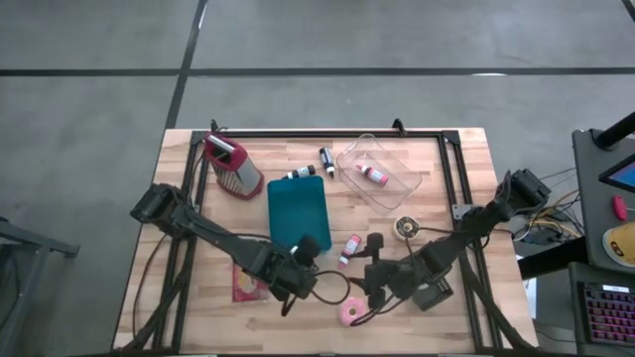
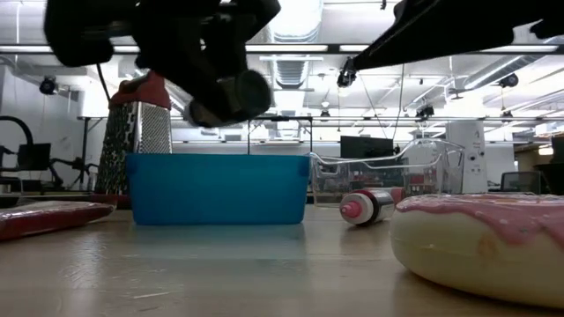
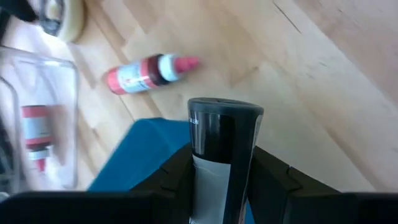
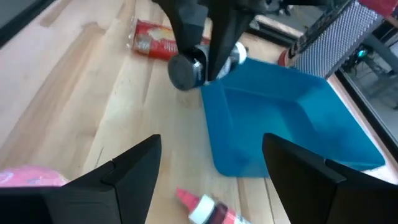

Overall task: Pick & Place Food Item
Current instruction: Put the bottom black food coloring bottle into the transparent bin

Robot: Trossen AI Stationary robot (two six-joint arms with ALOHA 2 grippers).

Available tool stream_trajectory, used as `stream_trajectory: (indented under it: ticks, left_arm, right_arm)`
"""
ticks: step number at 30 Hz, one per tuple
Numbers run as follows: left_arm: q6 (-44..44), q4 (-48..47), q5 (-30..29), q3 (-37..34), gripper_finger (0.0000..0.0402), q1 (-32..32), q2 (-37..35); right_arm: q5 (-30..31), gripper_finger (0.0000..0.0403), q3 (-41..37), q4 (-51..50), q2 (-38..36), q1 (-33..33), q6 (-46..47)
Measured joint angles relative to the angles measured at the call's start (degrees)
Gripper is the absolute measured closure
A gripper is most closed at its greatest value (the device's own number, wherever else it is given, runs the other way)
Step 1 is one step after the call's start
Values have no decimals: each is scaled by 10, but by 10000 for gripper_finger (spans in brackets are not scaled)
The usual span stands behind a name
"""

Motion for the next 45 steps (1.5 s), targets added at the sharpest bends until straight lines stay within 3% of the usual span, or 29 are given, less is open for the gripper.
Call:
stream_trajectory:
  ticks: [14, 45]
  left_arm:
    - [46, 23, -32, 7, 284, 44, 0]
    - [136, 117, -38, 6, 284, 91, 0]
  right_arm:
    - [54, 132, 2, 126, 73, -15, -98]
    - [85, 142, 1, 134, 75, -54, -135]
